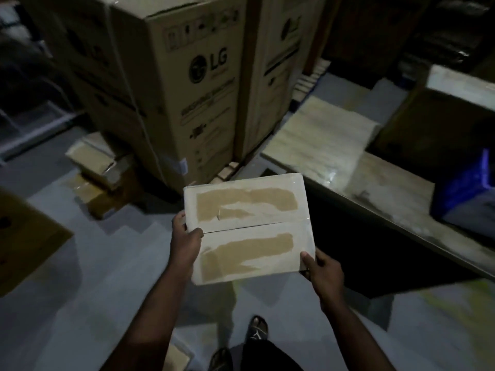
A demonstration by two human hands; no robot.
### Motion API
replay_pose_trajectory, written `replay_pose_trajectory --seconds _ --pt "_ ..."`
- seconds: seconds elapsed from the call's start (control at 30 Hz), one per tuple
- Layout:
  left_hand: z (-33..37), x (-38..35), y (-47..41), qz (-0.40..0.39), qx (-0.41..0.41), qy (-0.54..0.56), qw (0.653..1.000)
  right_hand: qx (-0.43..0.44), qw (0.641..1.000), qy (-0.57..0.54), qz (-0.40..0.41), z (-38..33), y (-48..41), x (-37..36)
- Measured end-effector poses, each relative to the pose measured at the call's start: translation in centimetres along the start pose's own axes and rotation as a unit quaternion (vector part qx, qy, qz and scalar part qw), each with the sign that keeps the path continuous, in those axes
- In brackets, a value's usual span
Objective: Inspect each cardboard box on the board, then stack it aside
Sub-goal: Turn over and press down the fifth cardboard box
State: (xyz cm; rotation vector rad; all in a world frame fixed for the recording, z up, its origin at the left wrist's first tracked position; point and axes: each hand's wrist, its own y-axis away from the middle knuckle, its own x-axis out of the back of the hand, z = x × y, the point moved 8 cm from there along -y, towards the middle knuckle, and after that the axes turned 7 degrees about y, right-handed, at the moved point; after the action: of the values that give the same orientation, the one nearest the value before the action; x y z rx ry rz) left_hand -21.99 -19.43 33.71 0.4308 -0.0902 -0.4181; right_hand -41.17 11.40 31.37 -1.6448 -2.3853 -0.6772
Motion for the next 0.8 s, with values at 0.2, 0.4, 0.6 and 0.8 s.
replay_pose_trajectory --seconds 0.2,0.4,0.6,0.8 --pt "4.3 -11.7 -1.3 -0.109 -0.037 -0.014 0.993 -0.026 0.993 -0.025 0.114 0.7 -2.8 7.3" --pt "7.1 -23.9 -2.2 -0.181 -0.073 -0.083 0.977 -0.077 0.976 -0.065 0.195 2.3 -7.3 13.7" --pt "9.3 -33.8 -4.2 -0.218 -0.081 -0.112 0.966 -0.102 0.969 -0.042 0.220 2.5 -12.3 17.8" --pt "10.7 -40.6 -7.6 -0.215 -0.057 -0.158 0.962 -0.109 0.965 0.013 0.238 0.9 -17.3 19.5"
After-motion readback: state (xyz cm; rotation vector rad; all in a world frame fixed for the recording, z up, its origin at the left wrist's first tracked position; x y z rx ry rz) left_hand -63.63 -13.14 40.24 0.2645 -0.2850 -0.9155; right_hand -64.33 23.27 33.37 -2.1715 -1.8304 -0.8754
